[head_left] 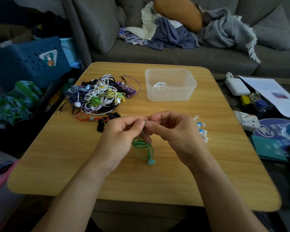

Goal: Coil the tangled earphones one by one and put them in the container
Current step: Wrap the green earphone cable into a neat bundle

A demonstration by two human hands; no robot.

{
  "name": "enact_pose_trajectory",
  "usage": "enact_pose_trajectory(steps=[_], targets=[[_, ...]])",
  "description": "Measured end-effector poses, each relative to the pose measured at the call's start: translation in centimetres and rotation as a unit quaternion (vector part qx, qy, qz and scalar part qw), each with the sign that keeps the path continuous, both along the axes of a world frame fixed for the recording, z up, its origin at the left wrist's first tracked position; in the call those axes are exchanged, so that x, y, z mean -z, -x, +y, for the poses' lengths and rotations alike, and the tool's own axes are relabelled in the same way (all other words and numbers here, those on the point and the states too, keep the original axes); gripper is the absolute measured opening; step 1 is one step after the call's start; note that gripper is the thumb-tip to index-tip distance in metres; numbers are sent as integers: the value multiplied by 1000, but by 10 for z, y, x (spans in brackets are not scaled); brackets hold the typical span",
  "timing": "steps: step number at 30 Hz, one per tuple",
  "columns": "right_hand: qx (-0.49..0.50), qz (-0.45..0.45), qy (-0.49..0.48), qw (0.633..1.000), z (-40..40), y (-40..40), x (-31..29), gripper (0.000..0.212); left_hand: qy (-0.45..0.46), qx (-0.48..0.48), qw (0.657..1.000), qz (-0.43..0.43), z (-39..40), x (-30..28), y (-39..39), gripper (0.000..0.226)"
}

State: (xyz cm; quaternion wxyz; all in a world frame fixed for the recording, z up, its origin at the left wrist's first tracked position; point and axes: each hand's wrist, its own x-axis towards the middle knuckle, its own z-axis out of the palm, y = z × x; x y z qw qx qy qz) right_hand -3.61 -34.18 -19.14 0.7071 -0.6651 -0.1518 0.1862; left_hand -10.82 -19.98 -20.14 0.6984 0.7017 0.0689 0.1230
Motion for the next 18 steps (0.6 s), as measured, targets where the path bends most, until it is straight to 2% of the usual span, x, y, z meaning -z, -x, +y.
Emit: enact_pose_trajectory(steps=[4, 7, 8, 12, 18], targets=[[-51, 46, -44, 997, -2, -2, 1, 13, 77, 12, 997, 12, -3, -1, 0, 24], [-75, 66, -67, 993, -3, -3, 2, 17, 104, -2, 994, 16, -4, 0, -2, 25], [-76, 42, -56, 995, -4, -3, 2, 16, 101, -12, 995, 16, -5, 1, -2, 25], [-65, -146, 38, 986, -5, -1, -1, 17, 75, -48, 996, 9, -3, 1, -2, 24], [-33, -205, 97, 973, -3, 1, -2, 9, 65, -66, 995, 38, -3, -2, 0, 27]])
